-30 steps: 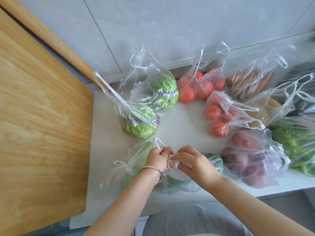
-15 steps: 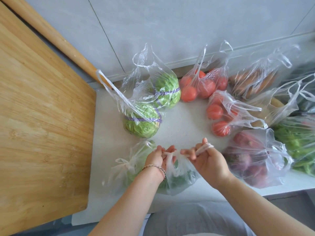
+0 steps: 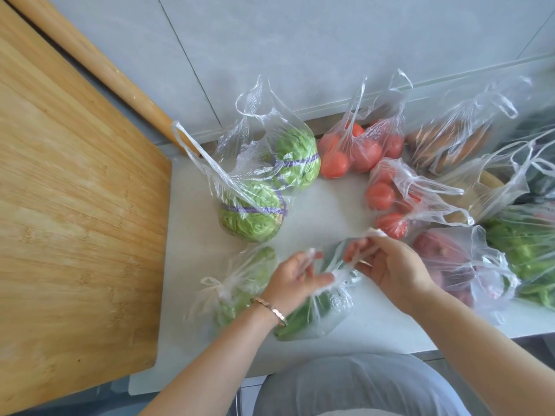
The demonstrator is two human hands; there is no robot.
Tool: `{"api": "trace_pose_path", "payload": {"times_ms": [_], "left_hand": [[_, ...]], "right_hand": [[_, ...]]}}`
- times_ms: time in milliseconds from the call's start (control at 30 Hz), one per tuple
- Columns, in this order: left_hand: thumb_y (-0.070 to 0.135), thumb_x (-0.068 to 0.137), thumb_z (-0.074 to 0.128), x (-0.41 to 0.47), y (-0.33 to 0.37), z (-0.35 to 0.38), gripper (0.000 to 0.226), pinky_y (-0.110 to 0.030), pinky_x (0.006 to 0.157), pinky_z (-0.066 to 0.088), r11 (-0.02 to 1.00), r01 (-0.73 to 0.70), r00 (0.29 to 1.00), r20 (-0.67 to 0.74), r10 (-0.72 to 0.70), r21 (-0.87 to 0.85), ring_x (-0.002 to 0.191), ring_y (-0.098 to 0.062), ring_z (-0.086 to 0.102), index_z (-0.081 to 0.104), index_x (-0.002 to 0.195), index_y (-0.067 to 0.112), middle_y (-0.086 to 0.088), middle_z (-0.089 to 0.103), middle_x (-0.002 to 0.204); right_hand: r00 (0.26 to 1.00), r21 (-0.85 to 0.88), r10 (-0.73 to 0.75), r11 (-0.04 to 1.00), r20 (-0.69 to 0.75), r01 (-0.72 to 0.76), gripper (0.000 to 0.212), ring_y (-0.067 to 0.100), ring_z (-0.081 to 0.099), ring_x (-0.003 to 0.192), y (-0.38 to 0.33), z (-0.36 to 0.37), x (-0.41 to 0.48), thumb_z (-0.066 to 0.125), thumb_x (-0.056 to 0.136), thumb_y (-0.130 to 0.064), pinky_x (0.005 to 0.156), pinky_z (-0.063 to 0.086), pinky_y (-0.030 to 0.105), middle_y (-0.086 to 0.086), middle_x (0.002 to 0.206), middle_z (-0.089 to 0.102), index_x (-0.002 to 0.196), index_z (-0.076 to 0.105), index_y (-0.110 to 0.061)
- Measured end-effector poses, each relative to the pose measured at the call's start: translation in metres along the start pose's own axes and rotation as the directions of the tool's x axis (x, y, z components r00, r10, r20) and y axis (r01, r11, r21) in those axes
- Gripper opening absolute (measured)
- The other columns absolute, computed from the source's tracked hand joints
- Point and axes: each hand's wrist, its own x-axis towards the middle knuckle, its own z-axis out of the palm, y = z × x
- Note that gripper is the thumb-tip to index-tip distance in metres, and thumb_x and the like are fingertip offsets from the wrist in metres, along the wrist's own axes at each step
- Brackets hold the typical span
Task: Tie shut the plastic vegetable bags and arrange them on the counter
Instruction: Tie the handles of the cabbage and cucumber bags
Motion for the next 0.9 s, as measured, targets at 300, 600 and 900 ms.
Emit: {"api": "trace_pose_path", "payload": {"times_ms": [300, 600, 900], "left_hand": [[0.015, 0.088, 0.058, 0.004, 0.002, 0.025, 0.02, -0.012, 0.052, 0.032, 0.998, -0.004, 0.998, -0.064, 0.008, 0.068, 0.055, -0.004, 0.037, 0.053, 0.068, 0.013, -0.003, 0.044, 0.065], [0.021, 0.093, 0.047, 0.005, -0.003, 0.019, 0.033, -0.016, 0.052, 0.037, 1.0, 0.006, 0.957, -0.291, -0.007, -0.004, 0.042, 0.001, 0.044, 0.046, 0.06, 0.021, 0.012, 0.049, 0.04], [0.018, 0.1, 0.026, 0.02, 0.018, 0.02, 0.038, -0.013, 0.033, 0.021, 0.798, -0.153, 0.91, -0.398, -0.116, -0.583, 0.028, -0.001, 0.024, 0.033, 0.063, 0.014, 0.01, 0.03, 0.031]], "right_hand": [[0.989, -0.292, -0.062, 0.951, 0.136, 0.1, 0.03, 0.009, 0.063, 0.095, 0.022, 0.014, 0.009, 0.043, 0.087, 0.012, 0.092, 0.047, 0.025, 0.008, 0.105, 0.065, 0.108, 0.054, -0.006], [0.95, -0.829, -0.115, 0.464, 0.292, 0.311, 0.014, -0.012, 0.051, 0.074, 0.059, -0.003, 0.01, 0.058, 0.089, -0.017, 0.07, 0.036, 0.01, -0.014, 0.072, 0.058, 0.089, 0.071, -0.012], [0.987, -0.953, -0.077, 0.258, 0.141, 0.157, 0.041, 0.017, 0.028, 0.052, 0.074, 0.015, 0.01, 0.048, 0.087, -0.016, 0.056, 0.029, 0.031, 0.0, 0.043, 0.035, 0.049, 0.036, -0.019]]}}
